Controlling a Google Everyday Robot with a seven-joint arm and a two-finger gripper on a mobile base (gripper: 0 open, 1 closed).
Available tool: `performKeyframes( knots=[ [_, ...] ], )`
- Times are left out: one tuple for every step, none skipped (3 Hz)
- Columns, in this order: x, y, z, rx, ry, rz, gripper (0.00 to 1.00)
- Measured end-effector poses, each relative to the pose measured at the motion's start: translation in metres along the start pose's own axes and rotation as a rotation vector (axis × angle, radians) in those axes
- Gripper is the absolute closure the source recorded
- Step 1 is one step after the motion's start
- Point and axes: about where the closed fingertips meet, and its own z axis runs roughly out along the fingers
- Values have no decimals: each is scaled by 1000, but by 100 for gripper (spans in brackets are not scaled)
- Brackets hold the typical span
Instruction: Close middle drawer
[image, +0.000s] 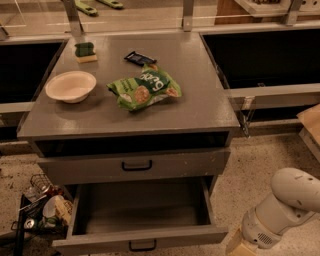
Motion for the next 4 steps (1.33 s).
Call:
performKeyframes(
  knots=[
    [0,0,0,0,0,0,100],
    [9,-6,23,-39,-30,22,100],
    [27,-27,81,-65,-65,32,100],
    [32,-43,112,-72,-55,48,100]
  ],
)
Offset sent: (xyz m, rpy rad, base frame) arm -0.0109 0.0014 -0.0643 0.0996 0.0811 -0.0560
